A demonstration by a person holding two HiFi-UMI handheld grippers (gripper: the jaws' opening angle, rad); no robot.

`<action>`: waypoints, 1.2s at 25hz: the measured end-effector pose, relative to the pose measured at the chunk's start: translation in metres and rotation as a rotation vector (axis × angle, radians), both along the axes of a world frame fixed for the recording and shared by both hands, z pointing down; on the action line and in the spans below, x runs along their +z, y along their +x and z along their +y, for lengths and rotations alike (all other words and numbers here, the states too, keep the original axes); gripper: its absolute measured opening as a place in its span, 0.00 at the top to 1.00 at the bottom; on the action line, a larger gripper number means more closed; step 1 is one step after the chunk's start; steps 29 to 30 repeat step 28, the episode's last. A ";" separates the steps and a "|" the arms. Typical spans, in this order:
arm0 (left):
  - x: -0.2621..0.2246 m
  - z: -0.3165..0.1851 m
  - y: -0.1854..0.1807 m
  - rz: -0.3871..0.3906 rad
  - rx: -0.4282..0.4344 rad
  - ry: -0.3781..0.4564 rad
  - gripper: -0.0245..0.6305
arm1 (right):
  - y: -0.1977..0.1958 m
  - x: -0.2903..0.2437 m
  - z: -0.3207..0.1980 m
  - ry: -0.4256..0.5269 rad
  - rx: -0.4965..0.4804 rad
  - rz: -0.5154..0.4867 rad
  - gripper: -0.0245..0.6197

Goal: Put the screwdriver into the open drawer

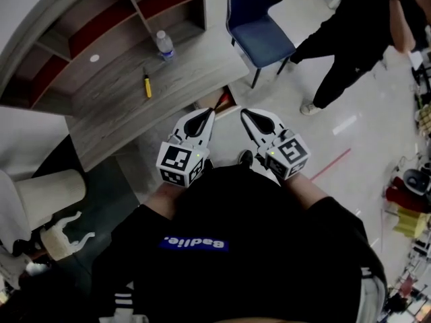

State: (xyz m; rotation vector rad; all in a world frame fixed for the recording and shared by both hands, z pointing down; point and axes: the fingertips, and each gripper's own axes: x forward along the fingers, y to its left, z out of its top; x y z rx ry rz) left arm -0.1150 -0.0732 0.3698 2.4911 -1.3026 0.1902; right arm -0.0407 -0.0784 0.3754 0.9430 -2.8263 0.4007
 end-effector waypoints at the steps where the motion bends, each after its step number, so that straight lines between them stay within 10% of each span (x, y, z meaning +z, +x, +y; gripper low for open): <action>1: -0.001 0.001 0.000 0.003 -0.003 0.001 0.96 | -0.002 -0.001 0.001 0.001 -0.008 0.000 0.92; 30: -0.002 0.020 0.007 0.015 0.006 0.003 0.96 | -0.003 -0.004 0.020 0.008 -0.028 0.003 0.92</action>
